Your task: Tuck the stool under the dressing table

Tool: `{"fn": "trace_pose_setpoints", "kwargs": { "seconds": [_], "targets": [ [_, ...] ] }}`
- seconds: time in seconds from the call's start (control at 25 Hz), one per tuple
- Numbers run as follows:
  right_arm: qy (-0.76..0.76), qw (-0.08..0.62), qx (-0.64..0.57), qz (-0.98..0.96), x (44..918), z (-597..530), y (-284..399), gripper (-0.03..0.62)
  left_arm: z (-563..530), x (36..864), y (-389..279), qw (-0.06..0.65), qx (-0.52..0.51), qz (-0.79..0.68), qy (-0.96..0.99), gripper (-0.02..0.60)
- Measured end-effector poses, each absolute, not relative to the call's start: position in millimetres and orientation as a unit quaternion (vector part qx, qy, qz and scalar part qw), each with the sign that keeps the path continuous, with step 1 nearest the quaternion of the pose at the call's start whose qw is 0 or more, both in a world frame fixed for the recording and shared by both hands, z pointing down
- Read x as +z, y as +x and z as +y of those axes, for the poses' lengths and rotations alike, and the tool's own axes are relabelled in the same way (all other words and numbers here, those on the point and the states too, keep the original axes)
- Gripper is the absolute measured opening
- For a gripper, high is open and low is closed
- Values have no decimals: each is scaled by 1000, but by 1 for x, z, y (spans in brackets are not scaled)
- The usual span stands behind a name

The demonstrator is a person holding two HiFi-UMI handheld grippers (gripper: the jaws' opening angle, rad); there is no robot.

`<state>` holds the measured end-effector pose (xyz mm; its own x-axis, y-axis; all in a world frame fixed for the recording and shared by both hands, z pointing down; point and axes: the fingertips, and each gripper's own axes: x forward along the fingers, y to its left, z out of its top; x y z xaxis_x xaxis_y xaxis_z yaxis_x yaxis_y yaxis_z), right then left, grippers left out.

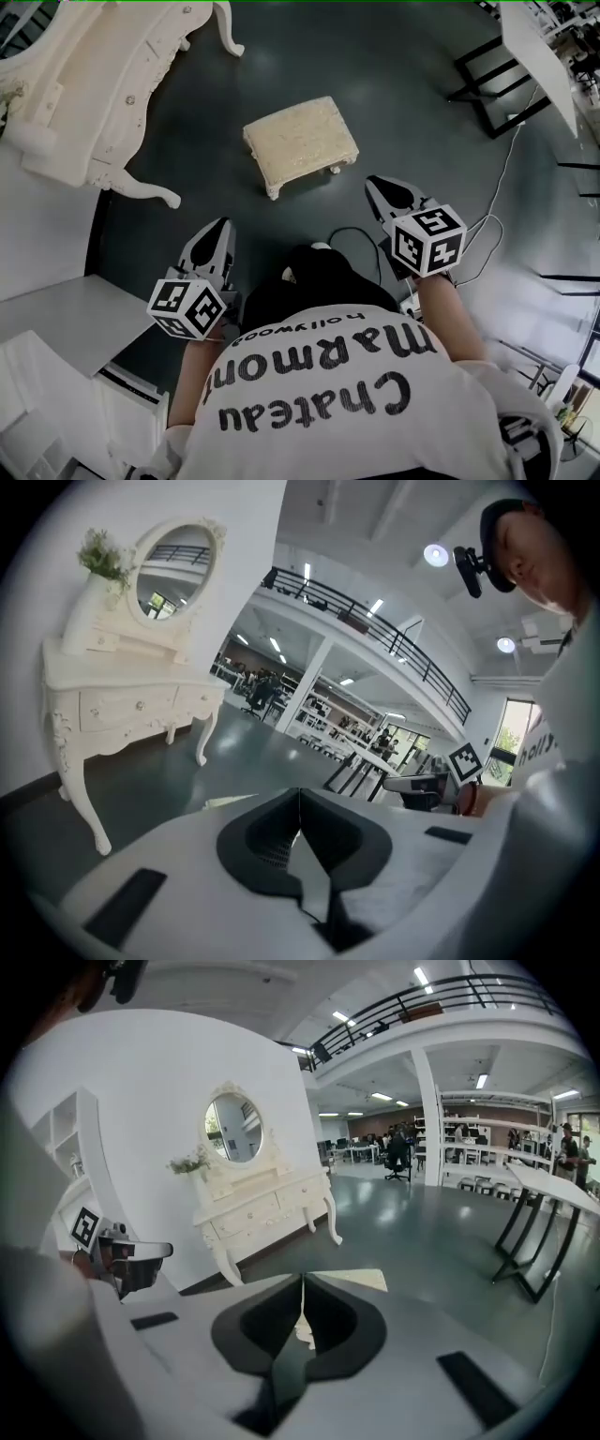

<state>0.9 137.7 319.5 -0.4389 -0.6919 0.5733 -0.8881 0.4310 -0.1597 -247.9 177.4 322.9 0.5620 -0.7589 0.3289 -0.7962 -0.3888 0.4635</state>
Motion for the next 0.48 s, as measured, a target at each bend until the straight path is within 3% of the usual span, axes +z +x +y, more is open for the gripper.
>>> {"fn": "trace_pose_setpoints", "kwargs": {
  "seconds": [0.2,0.48],
  "targets": [
    [462,232,261,-815,353,119,-15,25,163,351,-240,347,32,-457,819,21],
    [424,246,271,-828,370,61,-17,25,105,352,-228,339,42,-468,815,21]
  ]
}}
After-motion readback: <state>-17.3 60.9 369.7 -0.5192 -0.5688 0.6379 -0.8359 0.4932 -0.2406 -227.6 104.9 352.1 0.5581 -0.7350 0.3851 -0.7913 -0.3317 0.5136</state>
